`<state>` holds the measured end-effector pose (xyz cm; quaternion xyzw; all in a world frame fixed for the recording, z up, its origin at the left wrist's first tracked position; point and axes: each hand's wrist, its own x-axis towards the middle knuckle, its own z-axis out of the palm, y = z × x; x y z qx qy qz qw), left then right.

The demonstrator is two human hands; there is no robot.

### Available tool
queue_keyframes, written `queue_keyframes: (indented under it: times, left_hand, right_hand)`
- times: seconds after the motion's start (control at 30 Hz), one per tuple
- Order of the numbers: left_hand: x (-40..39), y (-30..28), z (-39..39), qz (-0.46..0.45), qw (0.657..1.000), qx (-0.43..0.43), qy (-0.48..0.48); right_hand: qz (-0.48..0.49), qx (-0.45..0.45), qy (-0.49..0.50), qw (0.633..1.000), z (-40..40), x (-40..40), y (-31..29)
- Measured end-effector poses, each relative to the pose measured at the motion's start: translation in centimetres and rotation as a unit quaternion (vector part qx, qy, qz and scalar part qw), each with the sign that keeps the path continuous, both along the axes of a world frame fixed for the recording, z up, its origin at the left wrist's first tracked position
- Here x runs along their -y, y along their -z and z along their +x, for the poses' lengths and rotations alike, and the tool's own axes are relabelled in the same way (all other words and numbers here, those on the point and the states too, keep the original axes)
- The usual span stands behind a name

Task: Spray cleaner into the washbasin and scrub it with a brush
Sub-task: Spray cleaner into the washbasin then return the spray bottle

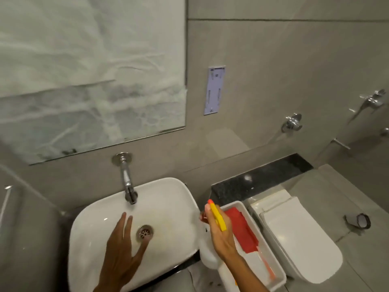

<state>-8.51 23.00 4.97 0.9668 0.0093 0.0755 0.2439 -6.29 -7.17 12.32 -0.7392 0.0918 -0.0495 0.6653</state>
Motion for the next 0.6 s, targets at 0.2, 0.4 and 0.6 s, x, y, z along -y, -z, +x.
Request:
queue_keyframes:
  times: [0.2,0.4,0.6]
  left_hand:
    - [-6.3,0.8,-3.9,-0.045,0.988,-0.024,-0.146]
    - [-7.6,2.3,-5.0,-0.167,0.967,-0.063,-0.183]
    - [-8.5,2.4,-5.8,-0.16,0.971,-0.046,-0.171]
  right_hand:
    - [0.031,-0.117,-0.107,0.987,-2.9,-7.4,-0.2]
    - [0.052,-0.238,-0.134,0.961,-7.4,-14.5,1.7]
    - [-0.072,-0.243,-0.176,0.951,-8.3,-19.3,2.4]
